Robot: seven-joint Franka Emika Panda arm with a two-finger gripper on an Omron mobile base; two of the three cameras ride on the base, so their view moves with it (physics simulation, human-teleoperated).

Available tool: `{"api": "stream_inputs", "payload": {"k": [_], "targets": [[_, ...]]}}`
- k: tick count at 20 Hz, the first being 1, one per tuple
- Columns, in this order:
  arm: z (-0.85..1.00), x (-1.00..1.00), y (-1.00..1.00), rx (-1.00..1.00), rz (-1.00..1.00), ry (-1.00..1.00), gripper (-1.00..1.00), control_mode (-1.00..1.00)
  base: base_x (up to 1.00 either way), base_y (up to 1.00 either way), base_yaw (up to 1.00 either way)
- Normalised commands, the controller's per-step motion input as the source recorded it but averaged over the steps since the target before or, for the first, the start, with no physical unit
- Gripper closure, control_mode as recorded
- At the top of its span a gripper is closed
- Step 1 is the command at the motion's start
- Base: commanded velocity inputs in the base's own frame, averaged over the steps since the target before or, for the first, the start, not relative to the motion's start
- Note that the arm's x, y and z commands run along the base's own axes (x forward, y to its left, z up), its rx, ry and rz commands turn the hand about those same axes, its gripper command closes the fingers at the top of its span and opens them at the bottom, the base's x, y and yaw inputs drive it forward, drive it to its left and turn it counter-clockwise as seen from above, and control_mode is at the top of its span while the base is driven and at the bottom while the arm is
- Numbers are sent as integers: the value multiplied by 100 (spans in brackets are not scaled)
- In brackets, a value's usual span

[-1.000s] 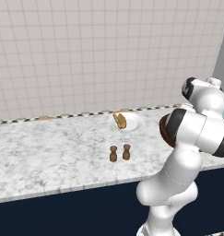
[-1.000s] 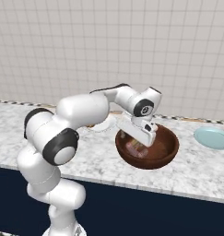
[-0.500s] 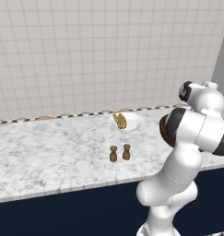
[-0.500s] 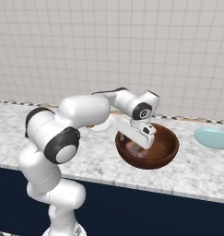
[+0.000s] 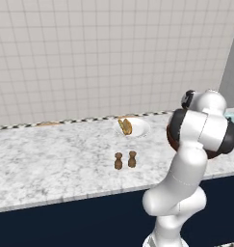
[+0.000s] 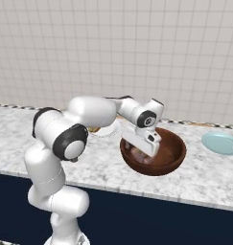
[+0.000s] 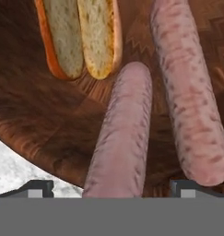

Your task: Place one bun and one sausage from the bowl on each plate.

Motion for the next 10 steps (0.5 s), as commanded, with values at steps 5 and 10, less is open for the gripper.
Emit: {"api": "stream_inputs", "payload": {"k": [5,10], "targets": [[-23,-3,1,0,0,7,-100,-100,0,0,0],[-7,-9,3,0,0,6,-100,-100,0,0,0]]}}
